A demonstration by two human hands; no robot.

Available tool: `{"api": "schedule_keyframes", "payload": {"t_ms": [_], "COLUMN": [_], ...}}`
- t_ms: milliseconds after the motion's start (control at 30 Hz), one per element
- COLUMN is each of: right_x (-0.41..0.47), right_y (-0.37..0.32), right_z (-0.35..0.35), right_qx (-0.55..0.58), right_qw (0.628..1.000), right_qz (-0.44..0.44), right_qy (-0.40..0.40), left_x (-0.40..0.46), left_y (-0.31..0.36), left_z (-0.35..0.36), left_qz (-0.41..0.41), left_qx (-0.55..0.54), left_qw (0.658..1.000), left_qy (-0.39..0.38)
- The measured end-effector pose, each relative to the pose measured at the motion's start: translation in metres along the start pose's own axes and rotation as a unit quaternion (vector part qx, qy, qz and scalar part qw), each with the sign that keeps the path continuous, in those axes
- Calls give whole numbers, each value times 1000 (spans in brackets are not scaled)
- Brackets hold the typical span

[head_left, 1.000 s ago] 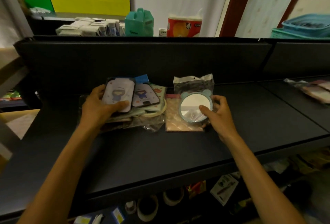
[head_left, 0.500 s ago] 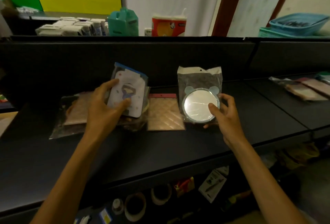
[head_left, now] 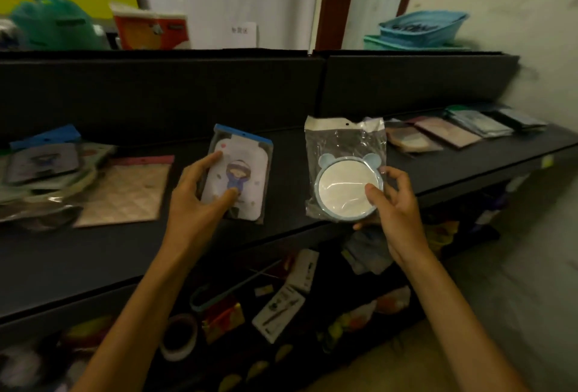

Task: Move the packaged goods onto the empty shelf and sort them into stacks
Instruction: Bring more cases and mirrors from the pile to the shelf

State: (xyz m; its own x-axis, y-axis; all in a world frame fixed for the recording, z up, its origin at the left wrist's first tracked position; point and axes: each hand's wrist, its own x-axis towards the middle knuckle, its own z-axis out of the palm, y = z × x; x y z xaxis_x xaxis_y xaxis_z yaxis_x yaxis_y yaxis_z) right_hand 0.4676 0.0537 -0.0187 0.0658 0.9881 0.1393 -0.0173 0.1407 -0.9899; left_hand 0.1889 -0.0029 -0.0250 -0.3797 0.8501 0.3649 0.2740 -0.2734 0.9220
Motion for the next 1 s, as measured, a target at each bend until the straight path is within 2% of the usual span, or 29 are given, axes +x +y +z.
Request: {"api": "schedule_keyframes", "payload": {"t_ms": [267, 567, 1000], "right_x": [26, 65, 194], "right_y": [5, 12, 26], "right_z": [-122, -200, -274], "right_qx": [3, -15, -24], "right_qw": [999, 993, 995], "right_qz": [8, 18, 16], "right_qy": [48, 113, 100], "left_x": [-2, 19, 86], "left_y": [23, 26, 14], "left_z": [119, 216, 347], "left_qz": [-2, 1, -3], "left_qx": [-24, -30, -35], "left_qw": [998, 994, 996], "left_qy": [-50, -107, -83]}}
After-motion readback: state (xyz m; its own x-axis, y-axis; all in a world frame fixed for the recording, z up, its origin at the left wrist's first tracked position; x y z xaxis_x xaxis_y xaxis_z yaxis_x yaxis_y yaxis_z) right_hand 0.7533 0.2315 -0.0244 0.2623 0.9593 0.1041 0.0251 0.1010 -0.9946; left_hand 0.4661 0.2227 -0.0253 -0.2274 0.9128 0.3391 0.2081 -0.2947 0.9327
